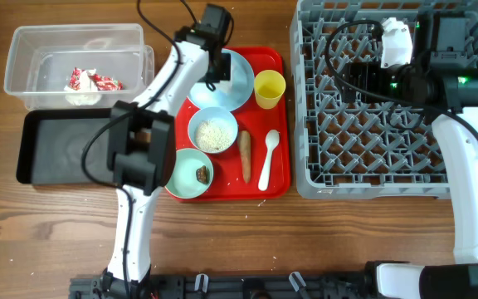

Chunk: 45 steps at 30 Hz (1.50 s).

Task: Sort waste into correct bins and load items into the dishwasher rack
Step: 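Move the tissue left and release it into the clear bin, then grasp the yellow cup rim with the left gripper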

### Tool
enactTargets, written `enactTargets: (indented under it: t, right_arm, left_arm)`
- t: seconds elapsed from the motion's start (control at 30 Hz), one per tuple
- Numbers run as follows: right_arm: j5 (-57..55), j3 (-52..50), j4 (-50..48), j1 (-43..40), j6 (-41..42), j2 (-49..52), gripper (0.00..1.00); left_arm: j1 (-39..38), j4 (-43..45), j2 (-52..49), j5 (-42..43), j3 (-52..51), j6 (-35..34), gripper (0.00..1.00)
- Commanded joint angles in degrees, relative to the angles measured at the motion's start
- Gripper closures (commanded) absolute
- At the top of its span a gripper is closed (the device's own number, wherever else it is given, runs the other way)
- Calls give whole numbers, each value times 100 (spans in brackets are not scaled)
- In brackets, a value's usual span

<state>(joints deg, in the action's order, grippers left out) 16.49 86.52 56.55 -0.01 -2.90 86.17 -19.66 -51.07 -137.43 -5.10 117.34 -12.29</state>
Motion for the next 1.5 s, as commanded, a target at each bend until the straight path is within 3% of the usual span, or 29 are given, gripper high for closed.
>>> enactTargets:
  t: [0.0,0.13,0.33,0.37,0.43,0.5,0.57,0.73,0.93,1.0,1.13,1.23,1.33,1.47]
  right_arm:
    - [11,111,0,37,-2,63,1]
    - [11,111,0,37,4,63,0]
    - [11,111,-15,37,4,63,0]
    - [11,111,-22,37,4,63,0]
    - [11,111,-39,37,4,63,1]
    - [11,111,-37,37,4,63,0]
    - [11,111,-37,37,4,63,0]
    - [11,111,-125,37,-11,63,0]
    - [11,111,-133,37,-11,63,0]
    - [11,111,-122,37,-11,63,0]
    - [9,111,-122,37,-11,63,0]
    - [9,111,-103,37,-11,63,0]
    - [9,111,-96,37,-11,63,0]
    - [7,111,-83,37,-13,63,0]
  left_arm:
    - [439,35,1482,55,291,-11,96]
    - [1316,-356,1932,55,286,-11,96]
    - [2234,-708,1233,59,256,-15,93]
    - [2286,-787,1161,61,256,-15,78]
    - [2321,-835,1088,57,256,-9,22]
    - [2321,-767,1113,59,258,-11,9]
    - [2304,-826,1147,151,258,-11,4]
    - [1943,-1121,1773,772,258,-9,2]
    - [660,-1303,1770,1517,256,-9,4]
    - [96,-1134,1539,1513,256,-11,12]
    - [-675,-776,1003,953,256,-11,18]
    - [-909,-542,734,955,256,-15,26]
    - [-1021,-466,562,949,256,-13,48]
    - [-1012,-442,391,715,256,-35,56]
